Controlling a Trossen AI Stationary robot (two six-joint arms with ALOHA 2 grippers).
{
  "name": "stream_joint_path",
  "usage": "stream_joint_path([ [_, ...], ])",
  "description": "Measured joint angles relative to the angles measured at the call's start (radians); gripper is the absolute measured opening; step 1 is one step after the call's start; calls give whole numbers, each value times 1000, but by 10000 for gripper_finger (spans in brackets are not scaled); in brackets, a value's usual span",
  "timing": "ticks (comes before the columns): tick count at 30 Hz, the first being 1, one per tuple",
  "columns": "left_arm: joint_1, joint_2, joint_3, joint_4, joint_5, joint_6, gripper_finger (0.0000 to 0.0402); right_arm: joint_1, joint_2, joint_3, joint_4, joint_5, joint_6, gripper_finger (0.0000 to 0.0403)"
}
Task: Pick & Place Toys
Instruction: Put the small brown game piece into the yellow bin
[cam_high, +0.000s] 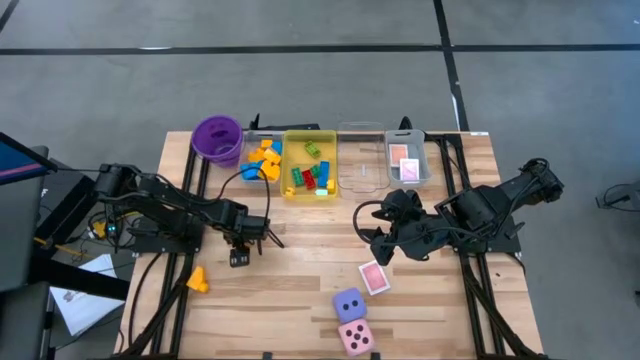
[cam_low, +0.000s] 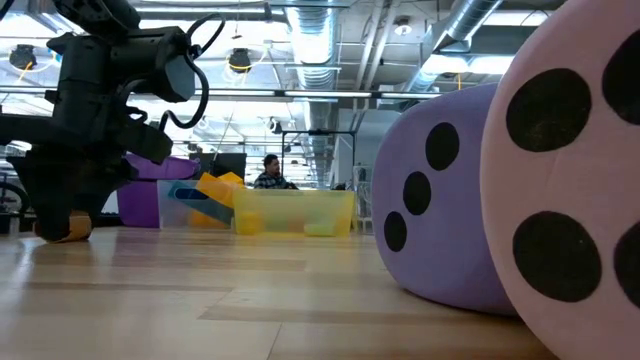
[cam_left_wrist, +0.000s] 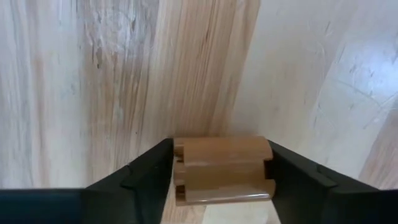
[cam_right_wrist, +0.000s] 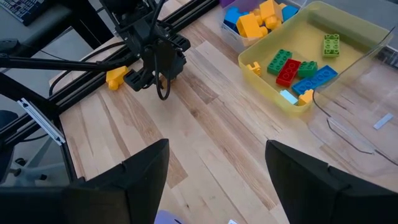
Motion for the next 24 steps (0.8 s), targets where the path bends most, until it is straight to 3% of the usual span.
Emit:
stream_joint_path([
  [6,0,-2,2,-1,5,4,180,0,0,0,0,0,0,260],
  [13,0,-42,1,75,8,-27,198,0,0,0,1,0,0,260],
  [19,1,-133,1,346,-8,-53,185,0,0,0,7,0,0,260],
  [24,3,-192,2,675,-145,-50,190,0,0,0,8,0,0,260],
])
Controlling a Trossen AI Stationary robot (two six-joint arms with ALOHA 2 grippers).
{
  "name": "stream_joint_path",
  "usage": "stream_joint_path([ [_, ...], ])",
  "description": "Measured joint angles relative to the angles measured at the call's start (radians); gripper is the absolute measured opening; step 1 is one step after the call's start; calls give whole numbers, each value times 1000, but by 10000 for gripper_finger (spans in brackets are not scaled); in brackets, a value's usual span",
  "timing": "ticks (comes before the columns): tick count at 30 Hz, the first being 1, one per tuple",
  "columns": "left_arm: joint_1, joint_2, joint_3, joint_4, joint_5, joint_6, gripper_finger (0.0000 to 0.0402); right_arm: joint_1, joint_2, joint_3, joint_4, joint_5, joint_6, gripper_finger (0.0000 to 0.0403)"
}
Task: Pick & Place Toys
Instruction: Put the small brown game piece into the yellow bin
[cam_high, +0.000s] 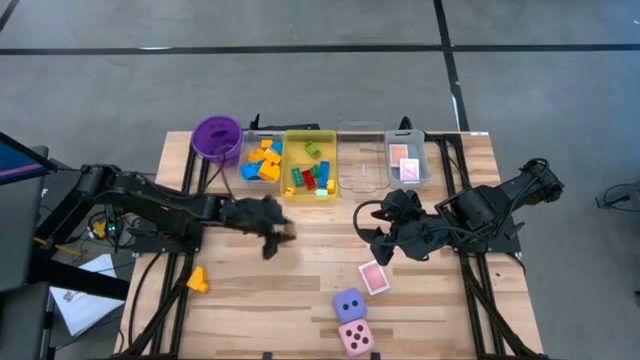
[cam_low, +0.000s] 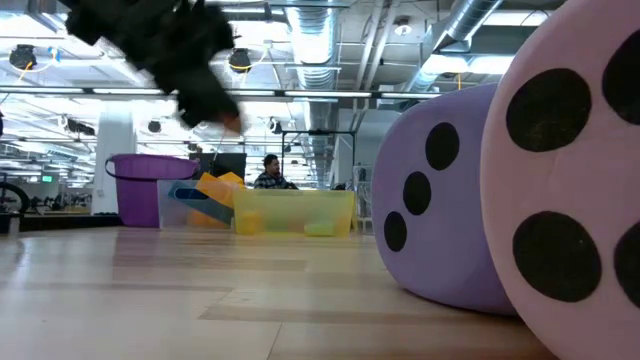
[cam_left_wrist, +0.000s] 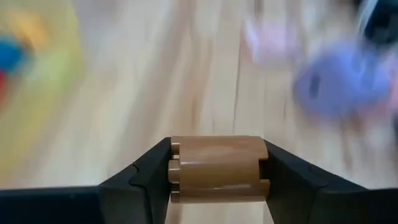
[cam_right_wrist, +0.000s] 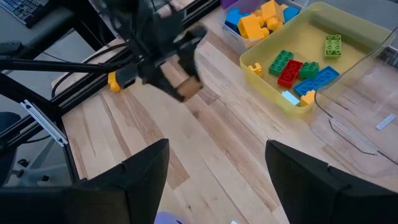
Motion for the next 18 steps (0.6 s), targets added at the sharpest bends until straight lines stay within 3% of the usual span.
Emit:
stream_joint_path([
  [6,70,8,1,329,-180,5,195,0,0,0,6,0,0,260],
  [10,160,9,4,354,-266,1,191,0,0,0,8,0,0,260],
  [18,377,9,36,357,-274,7,194,0,0,0,8,0,0,260],
])
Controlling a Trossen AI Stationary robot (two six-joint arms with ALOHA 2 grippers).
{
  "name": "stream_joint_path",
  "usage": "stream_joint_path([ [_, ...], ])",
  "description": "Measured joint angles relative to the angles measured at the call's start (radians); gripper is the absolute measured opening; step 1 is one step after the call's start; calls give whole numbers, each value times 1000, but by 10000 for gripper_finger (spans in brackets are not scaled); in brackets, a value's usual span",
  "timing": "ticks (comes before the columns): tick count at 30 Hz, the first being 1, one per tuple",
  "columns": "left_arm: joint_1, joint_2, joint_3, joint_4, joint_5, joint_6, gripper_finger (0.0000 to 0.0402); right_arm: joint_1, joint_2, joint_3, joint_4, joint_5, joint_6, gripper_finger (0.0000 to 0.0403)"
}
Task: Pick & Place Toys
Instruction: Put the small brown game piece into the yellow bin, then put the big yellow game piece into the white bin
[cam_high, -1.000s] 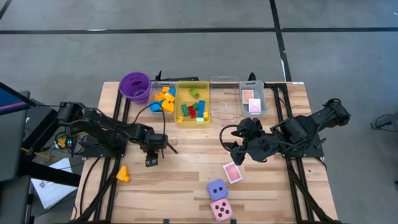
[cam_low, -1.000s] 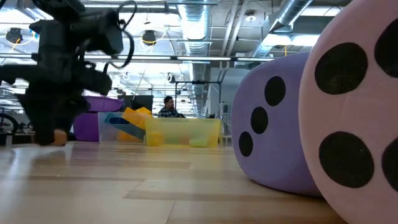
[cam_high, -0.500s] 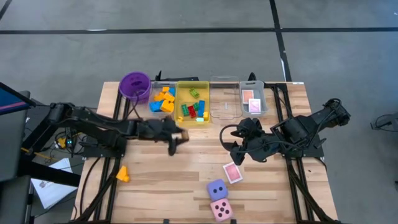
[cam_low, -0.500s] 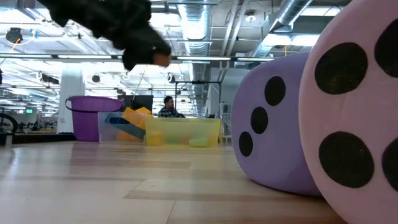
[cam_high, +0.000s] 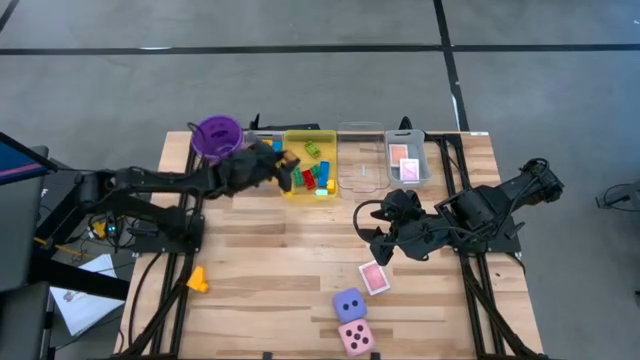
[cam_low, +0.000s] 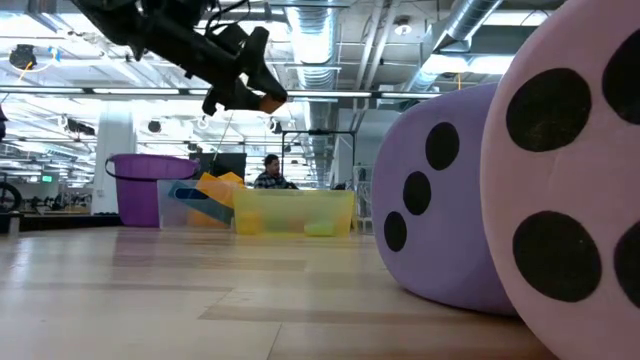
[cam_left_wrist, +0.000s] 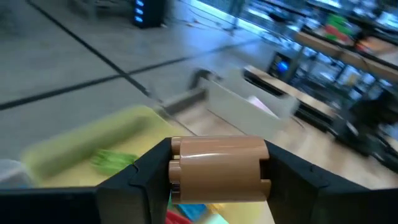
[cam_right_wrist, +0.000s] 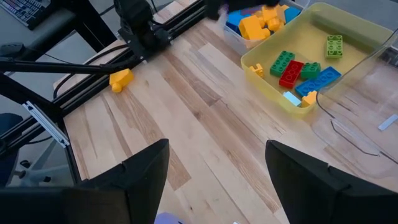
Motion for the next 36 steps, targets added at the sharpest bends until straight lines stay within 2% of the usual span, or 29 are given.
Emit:
stream_joint_path([
  [5,80,23,33,2,49,3,199,0,0,0,0,0,0,260],
  [9,88,85,79,10,87,50,211,0,0,0,2,-1,5,260],
  [15,79,198,156,22,113,66,252,9,0,0,2,-4,12,260],
  [20,86,213,165,18,110,64,286,27,0,0,1,-5,27,260],
  [22,86,190,165,9,117,52,295,33,0,0,0,-5,27,260],
  [25,86,132,166,46,207,-23,301,39,0,0,0,-4,27,260],
  [30,71,1,166,129,405,-329,299,39,0,0,6,-2,14,260],
  [33,37,-80,166,168,440,-465,296,29,0,0,56,5,1,260],
  [36,-12,-156,166,186,445,-482,292,18,0,0,125,6,-6,260],
])
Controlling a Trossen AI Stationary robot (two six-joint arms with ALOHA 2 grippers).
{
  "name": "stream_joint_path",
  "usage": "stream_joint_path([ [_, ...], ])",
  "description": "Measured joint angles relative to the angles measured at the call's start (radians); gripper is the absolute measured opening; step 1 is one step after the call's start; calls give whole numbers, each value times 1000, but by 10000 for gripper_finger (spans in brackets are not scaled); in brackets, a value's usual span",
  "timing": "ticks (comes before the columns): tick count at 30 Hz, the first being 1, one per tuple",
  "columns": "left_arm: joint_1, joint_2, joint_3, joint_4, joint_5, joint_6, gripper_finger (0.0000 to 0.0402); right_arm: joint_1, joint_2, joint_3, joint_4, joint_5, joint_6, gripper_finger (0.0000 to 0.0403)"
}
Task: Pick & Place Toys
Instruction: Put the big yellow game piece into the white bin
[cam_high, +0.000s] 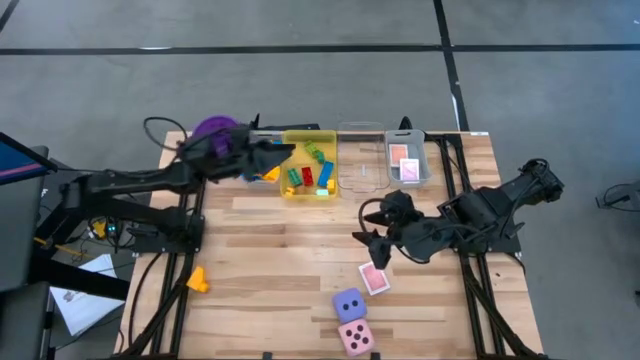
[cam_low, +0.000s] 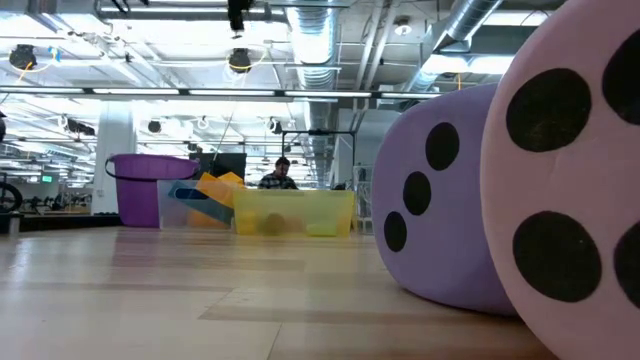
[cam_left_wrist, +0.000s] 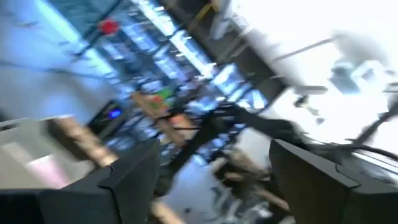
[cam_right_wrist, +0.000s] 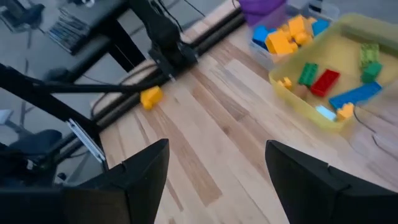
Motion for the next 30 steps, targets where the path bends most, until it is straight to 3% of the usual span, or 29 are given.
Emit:
stream_joint_path([
  [8,-110,-114,0,12,-41,47,290,5,0,0,105,-7,-73,260],
  [18,-243,-100,-1,226,-78,25,289,6,-4,104,340,-7,-251,260],
  [25,-387,-78,-1,182,0,72,289,9,-3,117,405,-8,-334,260],
  [30,-499,-87,0,46,-105,276,289,7,2,117,405,-10,-334,260],
])
